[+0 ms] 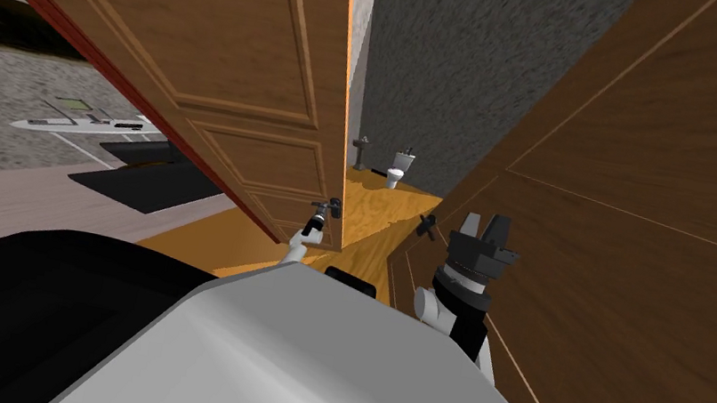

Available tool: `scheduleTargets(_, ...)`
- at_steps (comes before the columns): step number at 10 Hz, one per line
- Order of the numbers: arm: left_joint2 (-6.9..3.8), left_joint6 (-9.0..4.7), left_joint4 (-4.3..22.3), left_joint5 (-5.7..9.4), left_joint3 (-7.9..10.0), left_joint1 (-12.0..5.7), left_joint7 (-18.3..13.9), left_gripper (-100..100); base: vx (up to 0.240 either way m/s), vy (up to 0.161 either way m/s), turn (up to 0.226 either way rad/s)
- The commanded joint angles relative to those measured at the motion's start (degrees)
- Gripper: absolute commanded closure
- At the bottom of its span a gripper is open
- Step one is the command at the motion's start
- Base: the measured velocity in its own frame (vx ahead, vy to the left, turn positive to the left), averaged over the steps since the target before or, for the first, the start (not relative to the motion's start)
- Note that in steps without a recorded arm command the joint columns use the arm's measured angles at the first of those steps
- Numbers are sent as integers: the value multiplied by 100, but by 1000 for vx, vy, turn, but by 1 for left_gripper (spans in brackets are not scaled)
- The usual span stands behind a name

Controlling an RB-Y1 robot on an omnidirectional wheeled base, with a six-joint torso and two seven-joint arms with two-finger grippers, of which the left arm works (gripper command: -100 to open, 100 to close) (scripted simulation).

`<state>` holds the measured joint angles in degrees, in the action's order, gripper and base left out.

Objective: Push the door open

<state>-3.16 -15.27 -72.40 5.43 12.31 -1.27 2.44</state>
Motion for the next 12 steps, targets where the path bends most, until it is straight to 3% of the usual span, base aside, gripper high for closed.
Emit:
scheduleTargets(1, 0, 0, 0, 0, 0, 0, 0, 100, 77, -23, 30)
scheduleTargets(3, -47, -27, 59, 55, 46, -101, 177, 100, 143, -9, 164)
scheduleTargets(6, -4, -53, 134, 114, 77, -200, 380, 100, 190, -15, 158)
scheduleTargets(9, 136, -80, 216, 177, 110, -308, 601, 100, 212, -16, 181)
scheduleTargets(12, 390, -107, 297, 241, 142, -415, 821, 100, 188, -40, 190)
